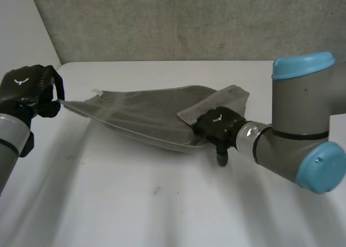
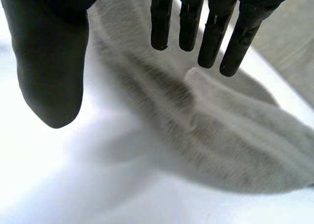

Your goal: Fold the towel.

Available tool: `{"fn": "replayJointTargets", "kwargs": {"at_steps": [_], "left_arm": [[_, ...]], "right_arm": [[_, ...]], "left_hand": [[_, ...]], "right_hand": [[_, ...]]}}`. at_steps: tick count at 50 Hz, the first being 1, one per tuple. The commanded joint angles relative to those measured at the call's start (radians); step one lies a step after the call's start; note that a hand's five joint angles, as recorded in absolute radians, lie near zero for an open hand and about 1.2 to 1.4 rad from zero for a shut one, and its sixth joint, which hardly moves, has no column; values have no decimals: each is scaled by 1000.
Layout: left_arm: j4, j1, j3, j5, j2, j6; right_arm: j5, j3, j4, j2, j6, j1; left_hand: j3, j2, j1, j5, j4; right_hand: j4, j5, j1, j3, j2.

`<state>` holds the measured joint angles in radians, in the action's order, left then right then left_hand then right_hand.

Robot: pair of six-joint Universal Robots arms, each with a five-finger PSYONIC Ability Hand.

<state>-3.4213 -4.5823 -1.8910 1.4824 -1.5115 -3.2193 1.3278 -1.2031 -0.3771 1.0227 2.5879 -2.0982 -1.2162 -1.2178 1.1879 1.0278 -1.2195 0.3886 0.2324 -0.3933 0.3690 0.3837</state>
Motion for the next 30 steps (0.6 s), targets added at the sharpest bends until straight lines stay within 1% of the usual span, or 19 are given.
{"fn": "replayJointTargets", "kwargs": {"at_steps": [1,2,3,4,5,9,12,14,15,17,18,19,20,22,23,25,26,28,30], "left_arm": [[1,-49,-43,-37,71,0],[-1,-53,-45,-42,73,0],[1,-56,-48,-42,73,1],[1,-56,-48,-42,73,1],[1,-60,-51,-42,73,1],[1,-66,-69,-45,73,1],[1,-66,-79,-47,74,3],[1,-67,-95,-59,76,3],[1,-67,-95,-59,76,3],[1,-75,-111,-63,85,3],[1,-75,-111,-63,85,3],[-1,-79,-115,-63,86,3],[-1,-80,-115,-63,86,3],[-1,-80,-122,-63,86,3],[-1,-80,-122,-63,86,3],[-1,-80,-126,-63,86,3],[-1,-80,-126,-63,86,3],[-1,-80,-129,-63,86,4],[-3,-80,-131,-63,86,3]], "right_arm": [[-41,33,-175,28,-126,0],[-44,55,-163,31,-144,0],[-41,86,-137,27,-155,0],[-41,86,-137,27,-155,0],[-38,115,-102,20,-161,0],[-53,198,27,-7,-184,0],[-56,235,52,-35,-209,0],[-97,310,67,-103,-300,-2],[-98,310,67,-104,-301,-2],[-182,381,64,-188,-434,-3],[-182,381,64,-188,-434,-3],[-221,413,64,-226,-506,-3],[-222,413,64,-227,-506,-3],[-274,464,60,-309,-641,-3],[-274,464,60,-309,-641,-3],[-294,502,58,-386,-738,-3],[-294,502,58,-386,-738,-3],[-292,522,60,-441,-817,-2],[-292,528,60,-461,-853,-2]], "left_hand": [[-180,-178,208,194,-177],[-180,-178,208,194,-177],[-180,-178,208,194,-177],[-180,-178,208,194,-177],[-180,-178,208,194,-177],[-180,-178,208,194,-177],[-180,-178,208,194,-177],[-180,-178,208,194,-177],[-180,-178,208,194,-177],[-180,-178,208,194,-177],[-180,-178,208,194,-177],[-180,-178,208,194,-177],[-180,-178,208,194,-177],[-180,-178,208,194,-177],[-180,-178,208,194,-177],[-180,-178,208,194,-177],[-180,-178,208,194,-177],[-180,-178,208,194,-177],[-180,-178,208,194,-177]], "right_hand": [[122,104,-117,142,127],[81,63,-77,101,86],[-29,-48,34,-10,-25],[-31,-49,35,-11,-26],[-211,-229,215,-191,-206],[-214,-232,219,-195,-209],[-214,-232,219,-195,-209],[-214,-232,219,-195,-209],[-214,-232,219,-195,-209],[-213,-231,217,-193,-208],[-213,-231,217,-193,-208],[-213,-231,217,-193,-208],[-213,-231,217,-193,-208],[-210,-228,214,-190,-205],[-210,-228,214,-190,-205],[-207,-225,211,-187,-202],[-207,-225,211,-187,-202],[-166,-184,171,-146,-161],[-139,-158,144,-120,-135]]}}
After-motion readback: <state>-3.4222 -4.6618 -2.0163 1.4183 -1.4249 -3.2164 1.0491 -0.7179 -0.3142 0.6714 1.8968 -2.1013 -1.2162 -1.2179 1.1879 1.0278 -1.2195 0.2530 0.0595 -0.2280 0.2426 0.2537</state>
